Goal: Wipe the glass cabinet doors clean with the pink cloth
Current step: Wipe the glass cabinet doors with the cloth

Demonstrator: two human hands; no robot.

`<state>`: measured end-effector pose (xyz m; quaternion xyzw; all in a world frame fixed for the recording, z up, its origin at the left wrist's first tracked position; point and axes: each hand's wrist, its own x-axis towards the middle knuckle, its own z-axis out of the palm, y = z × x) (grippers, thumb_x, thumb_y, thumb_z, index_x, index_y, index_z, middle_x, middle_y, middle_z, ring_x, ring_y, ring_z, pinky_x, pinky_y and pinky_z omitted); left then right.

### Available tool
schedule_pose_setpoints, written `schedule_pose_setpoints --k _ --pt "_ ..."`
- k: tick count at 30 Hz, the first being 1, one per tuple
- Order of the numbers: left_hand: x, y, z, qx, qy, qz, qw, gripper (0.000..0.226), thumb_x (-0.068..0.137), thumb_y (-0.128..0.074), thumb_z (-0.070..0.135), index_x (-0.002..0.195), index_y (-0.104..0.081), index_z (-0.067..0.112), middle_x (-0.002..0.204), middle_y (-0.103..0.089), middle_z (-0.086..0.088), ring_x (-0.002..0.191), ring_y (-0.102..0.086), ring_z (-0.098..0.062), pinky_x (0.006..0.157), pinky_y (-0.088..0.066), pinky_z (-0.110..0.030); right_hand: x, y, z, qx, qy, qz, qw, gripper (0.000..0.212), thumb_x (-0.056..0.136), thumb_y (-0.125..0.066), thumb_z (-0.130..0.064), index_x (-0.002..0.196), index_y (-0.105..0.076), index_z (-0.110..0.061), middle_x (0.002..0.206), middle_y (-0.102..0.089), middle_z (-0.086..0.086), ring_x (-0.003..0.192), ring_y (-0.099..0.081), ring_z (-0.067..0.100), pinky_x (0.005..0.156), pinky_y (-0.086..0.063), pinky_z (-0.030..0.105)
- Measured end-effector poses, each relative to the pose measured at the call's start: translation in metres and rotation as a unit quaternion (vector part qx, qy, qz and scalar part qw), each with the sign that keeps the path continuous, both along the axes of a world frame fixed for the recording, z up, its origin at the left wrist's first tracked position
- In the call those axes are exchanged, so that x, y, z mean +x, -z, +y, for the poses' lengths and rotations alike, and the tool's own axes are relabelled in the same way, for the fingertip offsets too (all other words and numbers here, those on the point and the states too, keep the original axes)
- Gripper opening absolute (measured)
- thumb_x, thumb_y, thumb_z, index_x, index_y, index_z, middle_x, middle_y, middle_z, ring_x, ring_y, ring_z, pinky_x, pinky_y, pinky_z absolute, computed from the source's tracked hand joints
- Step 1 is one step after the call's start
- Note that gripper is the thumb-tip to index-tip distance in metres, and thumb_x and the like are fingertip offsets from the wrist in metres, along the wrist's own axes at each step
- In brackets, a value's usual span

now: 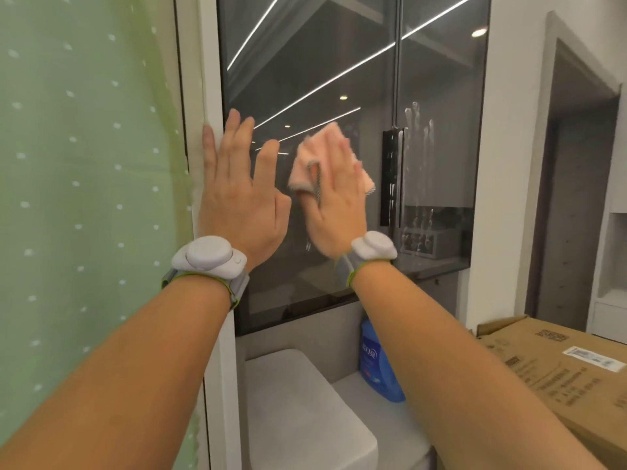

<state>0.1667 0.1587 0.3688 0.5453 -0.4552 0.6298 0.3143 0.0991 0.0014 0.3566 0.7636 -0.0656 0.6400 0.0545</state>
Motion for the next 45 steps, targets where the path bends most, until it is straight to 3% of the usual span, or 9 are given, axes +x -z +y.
schedule_pose_setpoints --k 4,10,13,22,25,31,37,42,45 --pt "-0.002 0.001 0.001 0.005 0.019 0.01 1.0 0.054 0.082 -0.049 0.007 0.133 -0.057 -0.012 0.15 -0.046 -0.037 0.149 -0.035 -0.054 0.125 -0.016 -0.069 0.014 -0.057 0.019 0.19 0.01 -0.07 0.979 0.077 0.096 -0.016 -0.062 0.163 -0.006 -0.026 0.173 -0.007 0.004 0.16 0.002 0.03 0.128 0.003 0.058" --pt "-0.007 -0.001 0.008 -0.006 0.119 0.061 0.991 0.067 0.084 -0.05 0.011 0.148 -0.047 -0.007 0.154 -0.035 -0.039 0.144 -0.037 -0.057 0.118 -0.03 -0.071 0.02 -0.04 0.033 -0.055 0.012 0.002 0.998 0.064 0.105 -0.038 -0.045 0.162 -0.021 -0.021 0.172 -0.014 0.01 0.16 -0.006 0.035 0.129 -0.005 0.056" --pt "-0.008 -0.001 0.01 0.018 0.095 0.055 0.994 0.064 0.087 -0.046 0.014 0.149 -0.048 0.0 0.157 -0.033 -0.036 0.15 -0.03 -0.054 0.125 -0.018 -0.068 0.02 -0.002 0.033 -0.157 0.072 0.038 0.984 0.064 0.106 -0.04 -0.042 0.163 -0.022 -0.018 0.171 -0.015 0.013 0.16 -0.007 0.038 0.129 -0.004 0.054" --pt "-0.018 0.021 -0.009 0.092 -0.041 0.0 0.995 0.043 0.094 -0.052 0.027 0.132 -0.064 0.01 0.161 -0.041 -0.023 0.154 -0.028 -0.051 0.125 -0.017 -0.069 0.008 0.085 0.03 -0.201 0.052 0.122 0.97 0.063 0.101 -0.034 -0.046 0.154 -0.044 -0.014 0.162 -0.039 0.017 0.156 -0.011 0.047 0.128 0.01 0.052" --pt "-0.021 0.028 -0.012 0.12 -0.059 -0.009 0.991 0.044 0.096 -0.051 0.032 0.131 -0.065 0.011 0.161 -0.043 -0.02 0.155 -0.027 -0.05 0.122 -0.015 -0.074 0.005 0.104 0.022 -0.198 0.026 0.098 0.975 0.06 0.1 -0.042 -0.044 0.15 -0.048 -0.013 0.158 -0.044 0.017 0.159 0.007 0.037 0.128 0.011 0.049" --pt "-0.016 0.04 -0.02 0.175 -0.084 -0.044 0.98 0.044 0.102 -0.041 0.038 0.13 -0.062 0.011 0.16 -0.04 -0.026 0.153 -0.018 -0.061 0.12 -0.012 -0.079 -0.007 0.142 0.0 0.047 0.03 0.033 0.998 0.08 0.096 -0.053 -0.039 0.163 -0.014 -0.019 0.172 -0.01 0.01 0.16 -0.003 0.035 0.129 -0.005 0.053" --pt "-0.007 0.053 -0.029 0.208 -0.116 -0.103 0.966 0.048 0.097 -0.04 0.042 0.133 -0.06 0.016 0.162 -0.035 -0.023 0.154 -0.013 -0.06 0.12 -0.008 -0.079 -0.006 0.137 0.013 0.294 -0.021 -0.104 0.95 0.077 0.097 -0.041 -0.039 0.163 -0.011 -0.015 0.173 -0.011 0.005 0.161 -0.004 0.027 0.129 -0.007 0.053" --pt "0.0 0.058 -0.032 0.206 -0.147 -0.123 0.96 0.05 0.097 -0.043 0.044 0.137 -0.058 0.019 0.163 -0.033 -0.022 0.155 -0.007 -0.059 0.121 -0.005 -0.077 -0.009 0.134 0.016 0.33 -0.072 -0.168 0.926 0.075 0.089 -0.06 -0.031 0.155 -0.032 -0.012 0.165 -0.026 0.007 0.156 -0.024 0.027 0.12 -0.032 0.054" --pt "0.002 0.061 -0.034 0.203 -0.162 -0.13 0.957 0.05 0.097 -0.045 0.045 0.138 -0.057 0.019 0.162 -0.034 -0.022 0.155 -0.004 -0.059 0.122 -0.003 -0.076 -0.009 0.144 0.017 0.283 0.056 -0.093 0.953 0.074 0.093 -0.04 -0.04 0.158 -0.03 -0.005 0.169 -0.022 0.01 0.159 -0.016 0.028 0.128 -0.016 0.05"
